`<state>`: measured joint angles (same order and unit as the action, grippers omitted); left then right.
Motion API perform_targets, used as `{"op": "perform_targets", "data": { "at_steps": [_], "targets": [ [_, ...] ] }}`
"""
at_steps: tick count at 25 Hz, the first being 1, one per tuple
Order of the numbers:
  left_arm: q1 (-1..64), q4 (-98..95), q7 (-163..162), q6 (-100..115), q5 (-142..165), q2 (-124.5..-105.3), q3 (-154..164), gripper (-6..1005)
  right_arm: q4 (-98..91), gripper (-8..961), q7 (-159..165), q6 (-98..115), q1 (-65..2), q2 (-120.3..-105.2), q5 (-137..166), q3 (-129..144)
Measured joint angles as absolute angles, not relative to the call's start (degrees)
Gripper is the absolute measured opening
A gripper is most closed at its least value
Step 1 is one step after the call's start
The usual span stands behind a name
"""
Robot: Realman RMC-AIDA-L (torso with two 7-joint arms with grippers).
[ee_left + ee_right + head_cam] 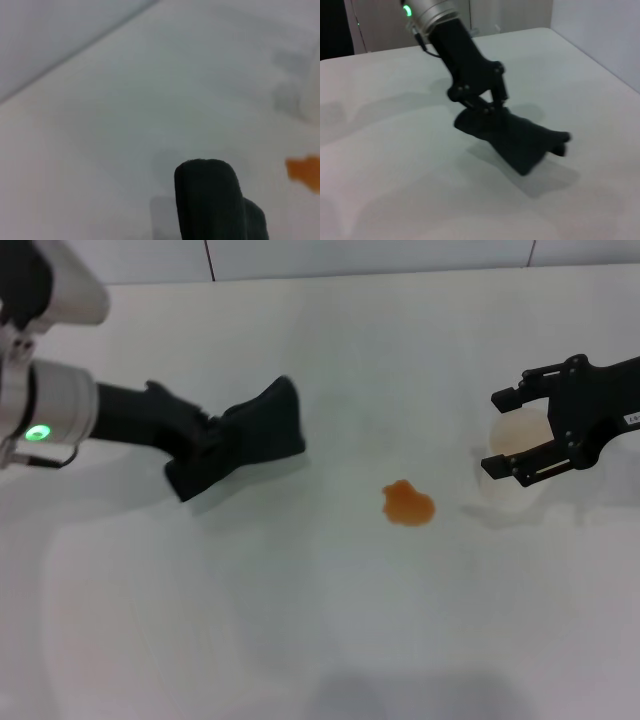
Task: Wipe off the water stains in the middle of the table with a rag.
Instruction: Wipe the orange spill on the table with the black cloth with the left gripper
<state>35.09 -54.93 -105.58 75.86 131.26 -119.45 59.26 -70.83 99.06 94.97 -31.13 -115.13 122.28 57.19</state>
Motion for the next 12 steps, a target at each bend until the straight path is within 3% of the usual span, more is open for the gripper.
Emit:
{"op": "perform_targets", "data": {
  "at_steps": [12],
  "targets": [
    [41.9,-54.5,-119.8,67.1,129.9,-119.54,78.0,97,-72.7,842,98.5,94.9,-29.8,-114.74,122.2,56.6]
  ]
}}
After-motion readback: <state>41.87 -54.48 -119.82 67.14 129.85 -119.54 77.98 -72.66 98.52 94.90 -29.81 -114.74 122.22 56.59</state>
